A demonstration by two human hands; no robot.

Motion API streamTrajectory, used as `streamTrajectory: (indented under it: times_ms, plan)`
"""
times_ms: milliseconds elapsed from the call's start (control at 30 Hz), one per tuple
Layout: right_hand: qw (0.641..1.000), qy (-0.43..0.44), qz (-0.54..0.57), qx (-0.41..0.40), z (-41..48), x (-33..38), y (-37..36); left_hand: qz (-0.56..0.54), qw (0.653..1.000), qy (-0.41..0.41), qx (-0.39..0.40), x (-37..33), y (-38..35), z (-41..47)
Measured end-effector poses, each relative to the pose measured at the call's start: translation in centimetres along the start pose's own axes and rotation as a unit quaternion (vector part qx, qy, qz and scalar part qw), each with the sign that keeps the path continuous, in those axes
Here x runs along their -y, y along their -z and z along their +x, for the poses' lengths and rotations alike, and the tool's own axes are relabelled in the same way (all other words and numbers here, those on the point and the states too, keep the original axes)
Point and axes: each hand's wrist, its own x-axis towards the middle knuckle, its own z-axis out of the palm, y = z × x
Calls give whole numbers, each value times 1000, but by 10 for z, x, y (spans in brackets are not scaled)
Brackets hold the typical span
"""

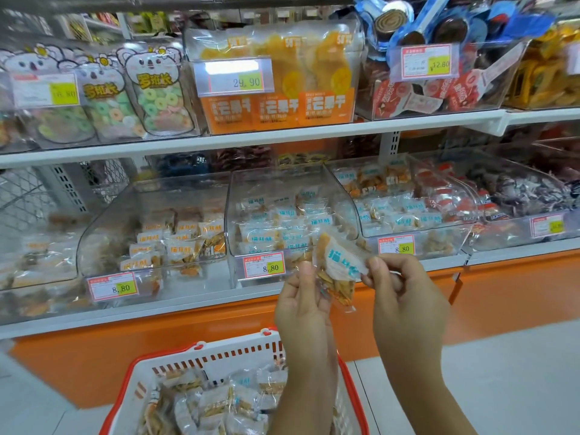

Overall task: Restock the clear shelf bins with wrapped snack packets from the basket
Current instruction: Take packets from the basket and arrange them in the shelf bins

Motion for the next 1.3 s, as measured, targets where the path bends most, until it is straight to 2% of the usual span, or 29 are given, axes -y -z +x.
streamTrajectory:
  times_ms: [100,267,333,400,467,533,633,733,833,933,1033,1200,1300]
  plan:
    - [1000,8,-6,-11,0,0,-5,-13,999,0,-50,1,-4,3]
    - [1000,7,-20,-1,2,4,0,61,992,-38,-104,-6,-2,15]
    - [998,-48,20,18,6,3,2,54,992,-44,-106,-10,-1,19]
    - [985,-140,84,62,10,0,4,51,990,-59,-116,-11,1,20]
    - [965,-204,118,112,14,-3,5,121,978,-113,-130,-10,6,20]
    - [966,-183,113,144,18,-4,5,203,954,-184,-123,-10,10,21]
    - [969,-133,133,160,23,5,-2,264,921,-264,-111,-10,9,21]
    - [976,-126,137,109,24,14,-16,306,890,-323,-96,-12,4,22]
    - [995,-75,53,38,24,15,-30,345,861,-363,-88,-11,1,27]
    - [999,-42,-1,0,31,18,-40,366,845,-377,-98,-10,-4,32]
    - [999,-16,-28,-1,48,18,-42,394,829,-382,-108,-11,-12,44]
    - [997,22,-65,-26,85,8,-36,392,847,-354,-56,-5,-38,71]
    - [996,-13,-74,39,120,-8,-25,421,860,-287,-13,2,-54,93]
